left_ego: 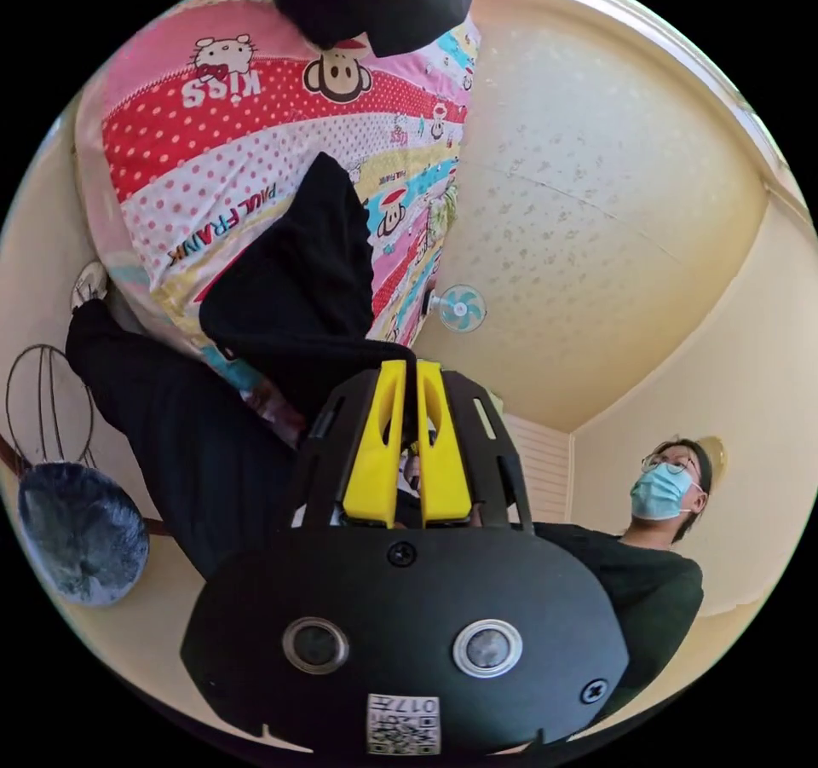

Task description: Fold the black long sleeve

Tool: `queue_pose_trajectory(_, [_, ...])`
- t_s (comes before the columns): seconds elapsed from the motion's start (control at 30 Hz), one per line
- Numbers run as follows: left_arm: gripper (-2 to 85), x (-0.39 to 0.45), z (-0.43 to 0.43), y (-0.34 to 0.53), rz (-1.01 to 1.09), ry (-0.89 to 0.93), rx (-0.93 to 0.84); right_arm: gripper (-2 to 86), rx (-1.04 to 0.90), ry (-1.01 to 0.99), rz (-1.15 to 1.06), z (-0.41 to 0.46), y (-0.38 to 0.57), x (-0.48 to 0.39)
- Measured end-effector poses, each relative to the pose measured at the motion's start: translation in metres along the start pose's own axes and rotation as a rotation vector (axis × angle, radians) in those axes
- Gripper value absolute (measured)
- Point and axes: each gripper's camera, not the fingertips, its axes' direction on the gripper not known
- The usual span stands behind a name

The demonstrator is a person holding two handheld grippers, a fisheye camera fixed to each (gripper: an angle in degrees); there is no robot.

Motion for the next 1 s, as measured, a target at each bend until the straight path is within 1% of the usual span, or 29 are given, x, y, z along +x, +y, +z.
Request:
queue_pose_trajectory(0.07, [1.5, 0.015, 0.029, -0.069, 0.016, -0.005, 0.014, 2.6, 0.068, -0.018, 0.016, 0.010, -0.053, -0.002])
queue_pose_trajectory(0.13, [2.2, 0.028, 0.053, -0.119, 0.029, -0.030, 0.033, 2.7, 0.132, -0.016, 0.024, 0.020, -0.104, -0.006])
queue_pose_trajectory(0.2, [3.4, 0.035, 0.072, -0.163, 0.025, -0.065, 0.064, 3.2, 0.202, 0.026, 0.119, 0.034, -0.159, -0.008])
queue_pose_trajectory(0.27, [7.3, 0.036, 0.089, -0.204, -0.004, -0.121, 0.096, 3.6, 0.258, 0.066, 0.187, 0.044, -0.182, -0.011])
queue_pose_trajectory(0.33, [8.3, 0.041, 0.093, -0.217, 0.013, -0.164, 0.133, 4.3, 0.296, 0.150, 0.197, 0.050, -0.192, -0.022])
queue_pose_trajectory(0.4, [8.6, 0.051, 0.099, -0.218, 0.067, -0.262, 0.138, 5.8, 0.262, 0.288, 0.146, 0.065, -0.196, -0.038])
queue_pose_trajectory(0.43, [8.7, 0.057, 0.105, -0.213, 0.108, -0.379, 0.124, 6.3, 0.240, 0.333, 0.131, 0.070, -0.196, -0.041])
queue_pose_trajectory(0.47, [8.8, 0.063, 0.113, -0.204, 0.156, -0.529, 0.123, 6.9, 0.197, 0.440, 0.103, 0.083, -0.192, -0.047])
queue_pose_trajectory(0.5, [8.8, 0.065, 0.118, -0.199, 0.183, -0.600, 0.122, 7.5, 0.162, 0.549, 0.080, 0.096, -0.186, -0.050])
queue_pose_trajectory(0.53, [8.9, 0.068, 0.129, -0.189, 0.236, -0.716, 0.115, 7.8, 0.147, 0.597, 0.071, 0.103, -0.183, -0.050])
queue_pose_trajectory(0.57, [9.0, 0.068, 0.140, -0.182, 0.272, -0.788, 0.103, 8.4, 0.124, 0.674, 0.054, 0.116, -0.178, -0.050])
queue_pose_trajectory(0.67, [9.2, 0.070, 0.165, -0.183, 0.324, -0.839, 0.102, 8.9, 0.101, 0.775, 0.026, 0.140, -0.171, -0.049])
queue_pose_trajectory(0.77, [9.2, 0.076, 0.185, -0.210, 0.330, -0.838, 0.104, 8.6, 0.201, 0.807, -0.065, 0.150, -0.177, -0.074])
queue_pose_trajectory(0.83, [9.2, 0.078, 0.199, -0.230, 0.330, -0.858, 0.091, 8.9, 0.185, 0.825, -0.123, 0.162, -0.192, -0.088])
queue_pose_trajectory(0.9, [9.1, 0.076, 0.217, -0.247, 0.329, -0.918, 0.059, 9.8, 0.148, 0.893, -0.189, 0.184, -0.218, -0.103])
queue_pose_trajectory(1.0, [8.2, 0.059, 0.254, -0.266, 0.304, -1.022, -0.063, 10.4, 0.092, 0.966, -0.248, 0.215, -0.247, -0.110])
